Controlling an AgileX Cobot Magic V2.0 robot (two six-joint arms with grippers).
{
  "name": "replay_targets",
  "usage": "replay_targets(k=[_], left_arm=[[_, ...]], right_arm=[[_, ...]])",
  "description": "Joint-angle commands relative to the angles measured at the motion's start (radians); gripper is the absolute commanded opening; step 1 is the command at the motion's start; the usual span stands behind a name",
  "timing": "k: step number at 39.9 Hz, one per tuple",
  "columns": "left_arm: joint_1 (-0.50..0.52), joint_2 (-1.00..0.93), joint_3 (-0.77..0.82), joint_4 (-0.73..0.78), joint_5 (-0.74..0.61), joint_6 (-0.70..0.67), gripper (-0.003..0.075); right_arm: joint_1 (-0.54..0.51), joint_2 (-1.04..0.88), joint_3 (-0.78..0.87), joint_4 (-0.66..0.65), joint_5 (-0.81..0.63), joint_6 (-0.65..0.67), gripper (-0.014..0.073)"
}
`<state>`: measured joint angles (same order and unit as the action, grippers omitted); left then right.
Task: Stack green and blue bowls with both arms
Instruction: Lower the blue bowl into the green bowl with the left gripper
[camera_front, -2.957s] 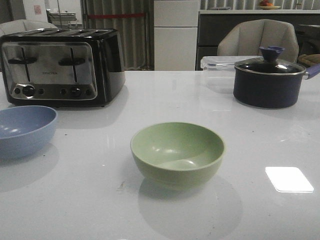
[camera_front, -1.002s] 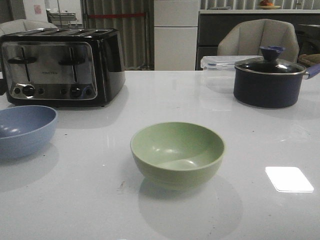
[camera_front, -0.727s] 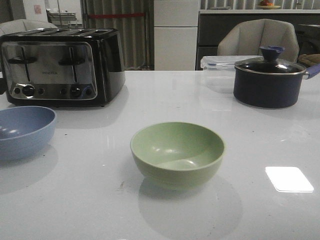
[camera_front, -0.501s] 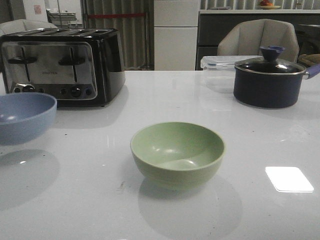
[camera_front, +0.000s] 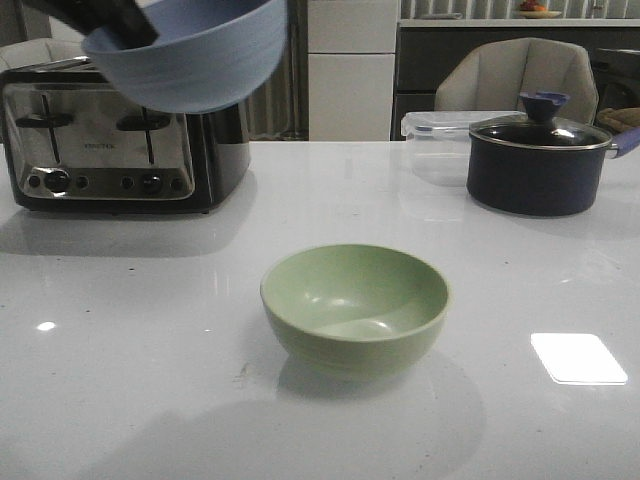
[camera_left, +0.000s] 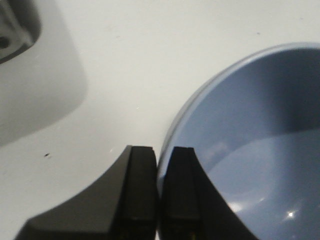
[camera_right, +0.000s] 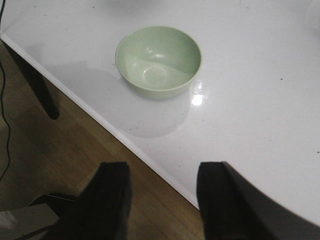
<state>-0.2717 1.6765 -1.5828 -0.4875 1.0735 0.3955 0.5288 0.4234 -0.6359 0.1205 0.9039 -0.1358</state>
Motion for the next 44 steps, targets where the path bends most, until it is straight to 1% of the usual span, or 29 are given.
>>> replay_targets(k=[1, 4, 9, 18, 28, 44], left_arm=[[-0.081, -0.043, -0.040, -0.044, -0.079, 0.003, 0.0098], [-0.142, -0.029, -0.040, -0.042, -0.109, 0.003, 0.0098], [-0.211, 0.013, -0.040, -0.018, -0.109, 0.003, 0.0099], [-0.282, 0.103, -0.044, 0.085, -0.097, -0.017, 0.0100], [-0.292, 0.203, -0.044, 0.104, -0.091, -0.035, 0.0100], [-0.294, 0.283, -0.093, 0.120, -0.089, -0.097, 0.0100]], right_arm=[[0.001, 0.006, -0.025, 0.001, -0.069, -0.009, 0.0426], [0.001, 0.006, -0.025, 0.001, -0.069, -0.009, 0.0426], [0.001, 0.006, -0.025, 0.001, -0.069, -0.009, 0.0426], [0.001, 0.006, -0.025, 0.001, -0.069, -0.009, 0.0426], [0.001, 0.006, -0.025, 0.001, -0.069, -0.009, 0.0426], [0.001, 0.006, -0.025, 0.001, -0.069, -0.009, 0.0426]])
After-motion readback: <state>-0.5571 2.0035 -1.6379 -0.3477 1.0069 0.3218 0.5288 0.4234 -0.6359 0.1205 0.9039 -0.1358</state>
